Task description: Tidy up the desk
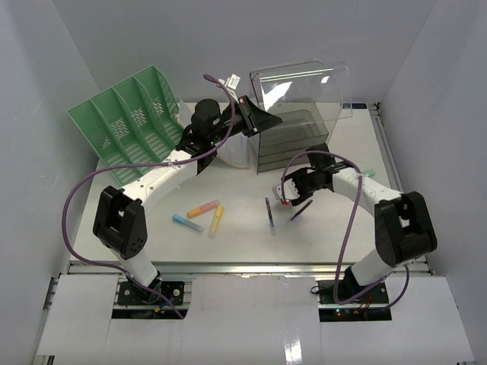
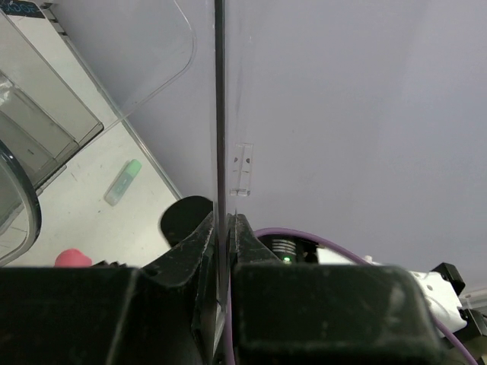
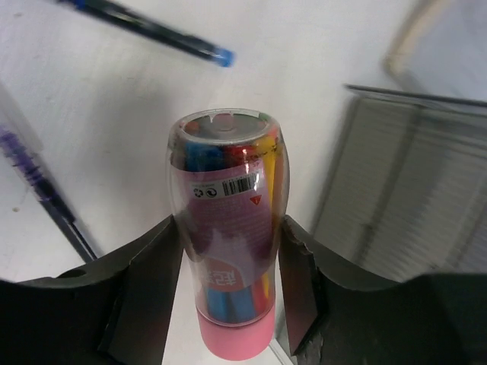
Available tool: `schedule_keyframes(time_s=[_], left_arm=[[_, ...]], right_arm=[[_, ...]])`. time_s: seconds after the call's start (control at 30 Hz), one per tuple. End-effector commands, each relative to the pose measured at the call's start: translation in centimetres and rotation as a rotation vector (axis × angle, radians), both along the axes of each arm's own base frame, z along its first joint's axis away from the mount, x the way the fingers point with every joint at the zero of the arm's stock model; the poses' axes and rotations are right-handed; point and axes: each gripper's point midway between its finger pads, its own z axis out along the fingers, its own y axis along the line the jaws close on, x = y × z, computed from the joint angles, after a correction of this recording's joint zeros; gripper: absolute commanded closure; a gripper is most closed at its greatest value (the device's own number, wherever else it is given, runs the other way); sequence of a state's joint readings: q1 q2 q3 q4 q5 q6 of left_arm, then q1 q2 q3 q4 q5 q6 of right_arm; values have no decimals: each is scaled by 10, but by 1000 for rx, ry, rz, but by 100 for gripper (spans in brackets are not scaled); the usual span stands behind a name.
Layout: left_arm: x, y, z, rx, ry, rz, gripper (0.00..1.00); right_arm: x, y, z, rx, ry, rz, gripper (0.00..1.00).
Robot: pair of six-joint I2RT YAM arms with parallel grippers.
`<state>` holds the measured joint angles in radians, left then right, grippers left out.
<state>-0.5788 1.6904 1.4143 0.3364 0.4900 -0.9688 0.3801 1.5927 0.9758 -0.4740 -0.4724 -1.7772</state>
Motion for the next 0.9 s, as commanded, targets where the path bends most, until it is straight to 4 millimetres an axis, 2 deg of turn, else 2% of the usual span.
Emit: schedule_keyframes(time_s=[0.0, 0.07, 0.13, 0.33, 0.53, 0.6, 0.87], left_arm=[[-4, 24, 59, -101, -65, 56, 100], [-3, 25, 64, -112, -57, 61, 100], [-3, 25, 67, -122, -53, 60, 100], [-2, 26, 74, -149, -42, 65, 100], [-2, 24, 77, -178, -16, 48, 100], [-3, 24, 80, -188, -13, 44, 100], [-3, 23, 89, -199, -17, 40, 100]], right_arm=[[34, 11, 89, 227, -187, -224, 92], [42, 7, 115, 287, -252, -295, 92], [50, 7, 148, 370, -347, -337, 92], [83, 5, 190, 477, -487, -512, 92], [105, 8, 208, 529, -685, -581, 92], [110, 3, 209, 537, -729, -625, 92], [117, 3, 215, 542, -804, -627, 92]])
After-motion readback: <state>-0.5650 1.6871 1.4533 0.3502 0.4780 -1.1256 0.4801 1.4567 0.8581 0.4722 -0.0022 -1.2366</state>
